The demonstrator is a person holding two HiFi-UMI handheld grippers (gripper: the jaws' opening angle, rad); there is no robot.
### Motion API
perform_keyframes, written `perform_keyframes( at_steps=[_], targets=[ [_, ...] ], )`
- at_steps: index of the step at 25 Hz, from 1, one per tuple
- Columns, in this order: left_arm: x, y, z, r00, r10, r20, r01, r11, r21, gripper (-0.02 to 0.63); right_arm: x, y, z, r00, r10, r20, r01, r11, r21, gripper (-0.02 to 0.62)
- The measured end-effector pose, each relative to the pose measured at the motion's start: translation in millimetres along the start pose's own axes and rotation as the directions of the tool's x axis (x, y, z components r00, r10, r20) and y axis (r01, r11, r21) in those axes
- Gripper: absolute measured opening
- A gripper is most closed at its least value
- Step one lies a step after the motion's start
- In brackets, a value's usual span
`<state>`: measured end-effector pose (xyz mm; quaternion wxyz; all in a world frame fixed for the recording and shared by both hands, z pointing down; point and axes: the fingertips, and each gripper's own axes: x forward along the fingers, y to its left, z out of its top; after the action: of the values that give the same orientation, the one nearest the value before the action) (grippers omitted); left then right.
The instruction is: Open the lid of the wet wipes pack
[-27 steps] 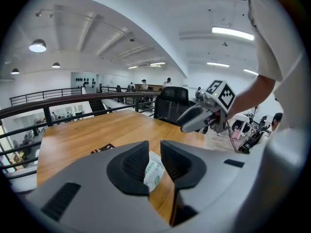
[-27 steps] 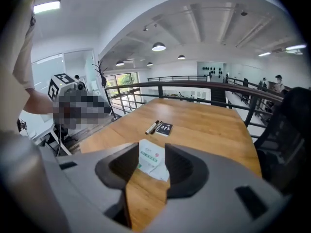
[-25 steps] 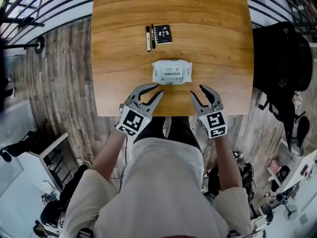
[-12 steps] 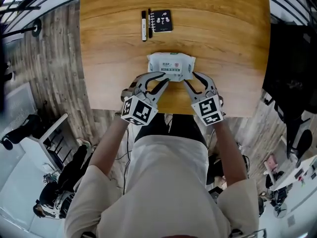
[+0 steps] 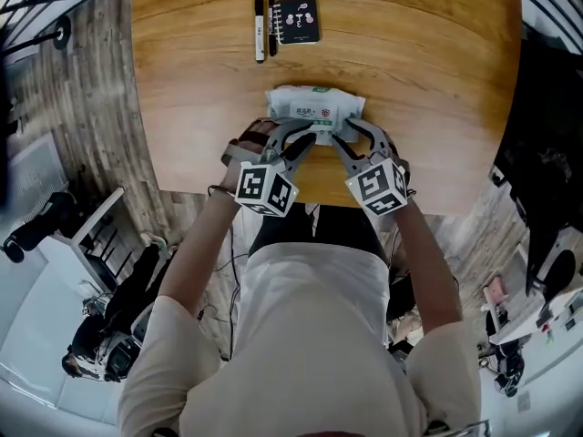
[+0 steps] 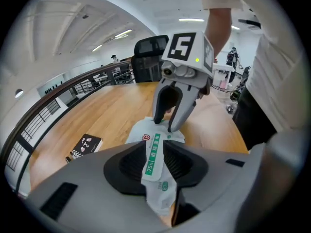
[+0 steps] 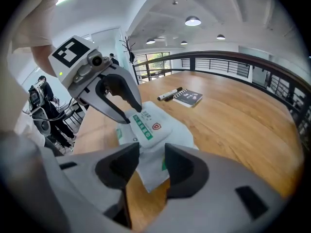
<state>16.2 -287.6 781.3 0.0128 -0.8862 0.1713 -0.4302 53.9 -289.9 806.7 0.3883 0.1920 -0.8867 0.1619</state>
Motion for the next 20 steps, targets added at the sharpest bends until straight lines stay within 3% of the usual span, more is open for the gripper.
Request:
perform_keyframes(
  at_steps=[14, 20],
  targets=[
    [24, -13, -13, 0.999, 0.004, -0.048, 0.006, 0.981, 0.193, 0.114, 6, 0, -4, 0.999, 0.035, 0.031, -0.035, 0.999, 0.002, 0.152],
    [25, -10, -12, 0.998, -0.013, -0.053, 0.020, 0.991, 0.132, 0.114, 7, -1, -5, 0.999, 0.039, 0.031, -0.039, 0.999, -0.001, 0.152]
  ],
)
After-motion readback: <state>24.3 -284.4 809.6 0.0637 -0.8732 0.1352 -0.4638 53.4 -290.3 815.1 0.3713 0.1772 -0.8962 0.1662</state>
